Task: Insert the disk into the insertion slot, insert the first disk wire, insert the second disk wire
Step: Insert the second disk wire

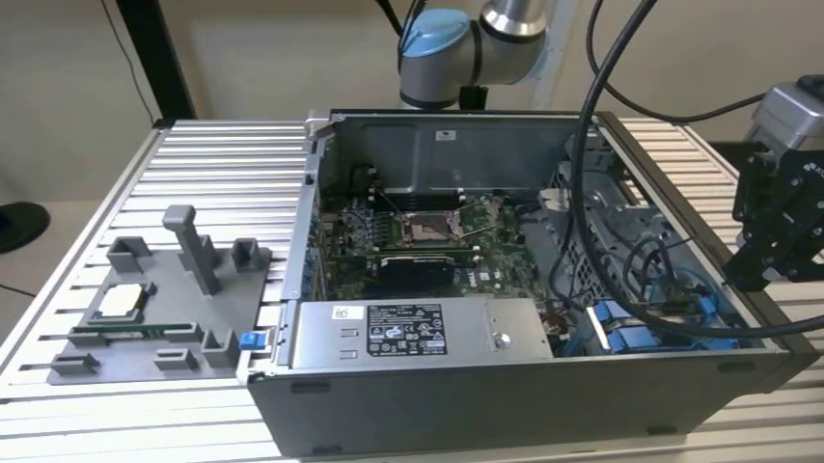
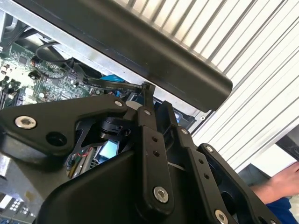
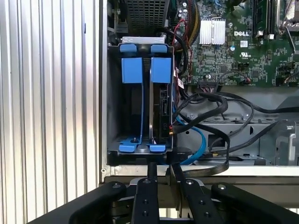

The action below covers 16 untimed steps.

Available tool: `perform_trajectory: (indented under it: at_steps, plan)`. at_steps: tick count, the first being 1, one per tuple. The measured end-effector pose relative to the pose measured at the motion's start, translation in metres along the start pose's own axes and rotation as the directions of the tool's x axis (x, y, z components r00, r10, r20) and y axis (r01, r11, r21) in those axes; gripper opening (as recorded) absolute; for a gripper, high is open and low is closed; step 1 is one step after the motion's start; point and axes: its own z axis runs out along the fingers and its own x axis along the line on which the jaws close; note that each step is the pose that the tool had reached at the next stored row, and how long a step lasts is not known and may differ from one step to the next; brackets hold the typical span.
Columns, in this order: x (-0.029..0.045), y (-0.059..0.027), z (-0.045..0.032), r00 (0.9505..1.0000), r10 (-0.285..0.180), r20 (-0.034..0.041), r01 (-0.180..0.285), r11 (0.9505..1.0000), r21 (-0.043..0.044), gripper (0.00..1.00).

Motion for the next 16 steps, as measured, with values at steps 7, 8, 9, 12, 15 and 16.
perform_trajectory:
  at_steps: [7,8,9,12,15,16]
  plan:
    - [0.0,-0.0001,0.0017,1.0,0.0,0.0,0.0,1.0,0.0,0.0]
    - [0.0001,-0.0003,0.0017,1.0,0.0,0.0005,0.0,1.0,-0.0001,0.0]
    - [0.0001,-0.0004,0.0019,1.0,0.0,0.0047,0.0,1.0,-0.0001,0.0]
    - [0.0005,-0.0003,-0.0002,0.9996,-0.001,0.0266,0.001,1.0,-0.0049,0.0]
    - [0.0024,-0.0006,-0.0014,0.9989,-0.001,0.0476,0.002,0.9999,-0.01,0.0]
    - [0.0031,-0.0007,-0.0016,0.9985,-0.002,0.0553,0.002,0.9999,-0.0112,0.0]
